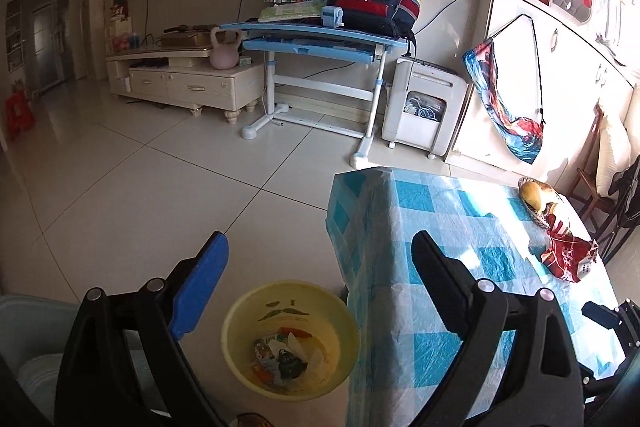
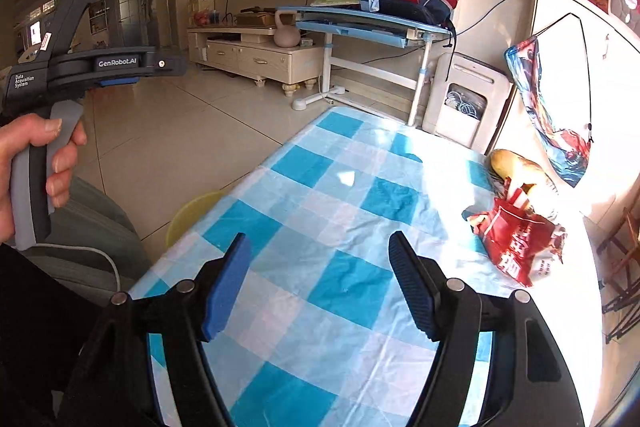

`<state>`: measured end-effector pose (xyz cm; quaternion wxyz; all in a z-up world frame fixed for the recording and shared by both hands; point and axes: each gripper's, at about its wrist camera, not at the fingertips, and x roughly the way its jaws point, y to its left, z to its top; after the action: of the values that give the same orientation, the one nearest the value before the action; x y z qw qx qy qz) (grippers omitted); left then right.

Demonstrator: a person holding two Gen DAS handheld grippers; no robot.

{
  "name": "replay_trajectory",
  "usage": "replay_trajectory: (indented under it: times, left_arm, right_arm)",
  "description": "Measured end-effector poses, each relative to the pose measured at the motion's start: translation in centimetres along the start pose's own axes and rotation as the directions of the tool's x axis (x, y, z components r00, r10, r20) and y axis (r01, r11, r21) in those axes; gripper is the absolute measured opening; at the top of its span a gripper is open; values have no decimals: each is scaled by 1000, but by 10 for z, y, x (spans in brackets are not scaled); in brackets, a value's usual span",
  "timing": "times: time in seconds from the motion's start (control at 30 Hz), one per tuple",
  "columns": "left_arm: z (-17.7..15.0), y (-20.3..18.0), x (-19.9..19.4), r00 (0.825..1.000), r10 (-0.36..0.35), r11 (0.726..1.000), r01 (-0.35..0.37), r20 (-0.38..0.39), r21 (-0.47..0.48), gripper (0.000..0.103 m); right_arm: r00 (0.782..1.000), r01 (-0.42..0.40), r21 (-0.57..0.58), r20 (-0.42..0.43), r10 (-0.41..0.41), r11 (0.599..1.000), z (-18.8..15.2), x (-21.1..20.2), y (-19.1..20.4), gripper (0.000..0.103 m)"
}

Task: Collect trash
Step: 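Move both tools back over the table toward the red snack bag, then grasp the red snack bag with the right tool, then grasp the white tissue with the left tool while the right tool holds the bag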

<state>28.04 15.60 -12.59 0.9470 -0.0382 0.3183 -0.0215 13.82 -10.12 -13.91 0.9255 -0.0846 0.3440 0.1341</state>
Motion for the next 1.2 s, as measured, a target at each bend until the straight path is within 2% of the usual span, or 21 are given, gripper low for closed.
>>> replay_trajectory:
  times: [0.1,0.2,0.33,0.47,0.57,0.6,0.63,0.67,0.7,0.87,1.03,1.2]
  left_arm:
    - [-2,-12,-2,1000,-16,1000,16,-7,18,90]
    - [-3,-28,-1,1000,-29,999,29,-8,42,90]
    - [-4,-47,4,998,-53,996,55,-22,65,90]
    - [-5,-66,9,997,-67,992,71,-35,107,90]
    - [-7,-78,13,996,-74,988,79,-45,135,90]
    - [-7,-80,15,996,-75,986,82,-49,143,90]
    - [-7,-81,15,996,-77,985,84,-53,149,90]
    - [-7,-82,16,995,-77,984,85,-55,155,90]
    - [-8,-83,16,995,-78,984,86,-57,159,90]
    - [-9,-82,16,994,-83,982,93,-69,164,90]
    - [-10,-77,9,993,-92,982,102,-68,161,90]
    - [-14,-69,4,991,-102,980,115,-84,164,90]
  right_arm:
    - [996,83,8,-34,-83,997,-11,-9,-41,69]
    - [988,151,77,-52,-147,986,-13,-12,-80,69]
    - [968,246,119,-78,-238,962,-6,3,-120,72]
    - [955,290,122,-94,-280,949,-1,26,-145,73]
    - [958,281,121,-97,-270,952,-1,40,-156,72]
    - [961,269,120,-104,-257,956,-2,44,-156,60]
    - [965,250,120,-115,-237,961,-3,49,-156,39]
    - [968,229,123,-133,-212,966,-4,53,-155,29]
    - [972,208,124,-141,-190,970,-6,53,-154,15]
    - [989,104,33,-111,-100,994,-8,26,-106,14]
    - [995,80,-127,-52,-87,989,-26,-15,-28,14]
    - [997,46,-214,-58,-59,976,-52,-33,27,14]
